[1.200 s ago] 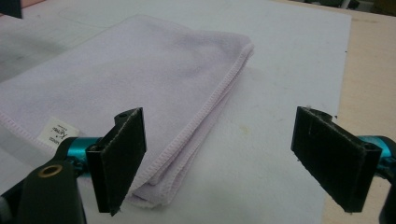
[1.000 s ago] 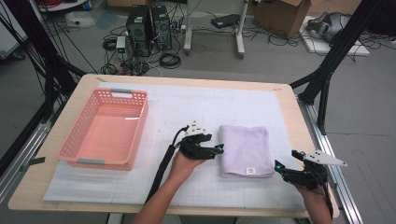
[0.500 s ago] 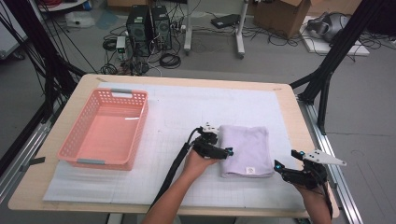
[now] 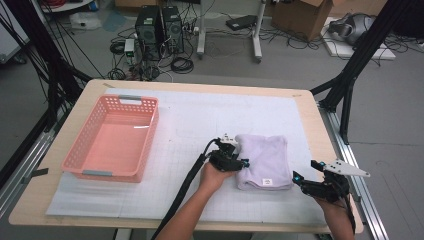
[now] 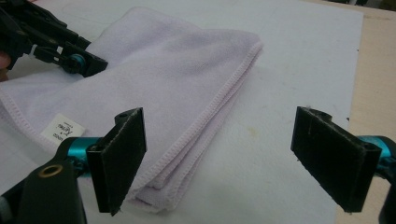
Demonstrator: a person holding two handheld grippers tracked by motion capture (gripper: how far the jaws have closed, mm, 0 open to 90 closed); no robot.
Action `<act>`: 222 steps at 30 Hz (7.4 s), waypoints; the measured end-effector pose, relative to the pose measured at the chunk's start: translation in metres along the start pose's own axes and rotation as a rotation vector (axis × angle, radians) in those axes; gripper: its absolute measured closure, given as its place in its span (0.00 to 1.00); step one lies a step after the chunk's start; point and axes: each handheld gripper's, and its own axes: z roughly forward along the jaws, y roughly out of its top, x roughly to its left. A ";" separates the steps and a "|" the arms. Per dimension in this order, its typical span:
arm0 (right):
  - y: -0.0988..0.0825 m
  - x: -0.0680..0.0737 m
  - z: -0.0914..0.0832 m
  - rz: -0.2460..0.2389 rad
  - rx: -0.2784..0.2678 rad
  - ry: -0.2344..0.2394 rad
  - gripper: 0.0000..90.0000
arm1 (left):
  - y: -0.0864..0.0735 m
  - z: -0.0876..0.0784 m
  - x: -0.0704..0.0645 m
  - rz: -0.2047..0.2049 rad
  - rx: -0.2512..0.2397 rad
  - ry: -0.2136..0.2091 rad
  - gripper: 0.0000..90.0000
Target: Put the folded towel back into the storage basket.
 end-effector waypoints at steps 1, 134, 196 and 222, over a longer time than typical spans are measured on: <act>0.000 0.000 0.000 0.001 0.002 -0.001 0.19 | 0.000 0.000 -0.001 0.004 -0.006 -0.002 0.74; 0.021 0.036 0.023 -0.040 0.052 -0.032 0.19 | -0.033 -0.350 0.221 0.012 -0.416 0.067 0.81; 0.021 0.037 0.029 -0.027 -0.021 0.031 0.19 | -0.022 -0.298 0.142 0.041 -0.535 0.419 0.29; 0.020 0.037 0.017 -0.052 -0.049 0.049 0.19 | -0.043 -0.208 0.027 0.202 -0.512 0.122 0.28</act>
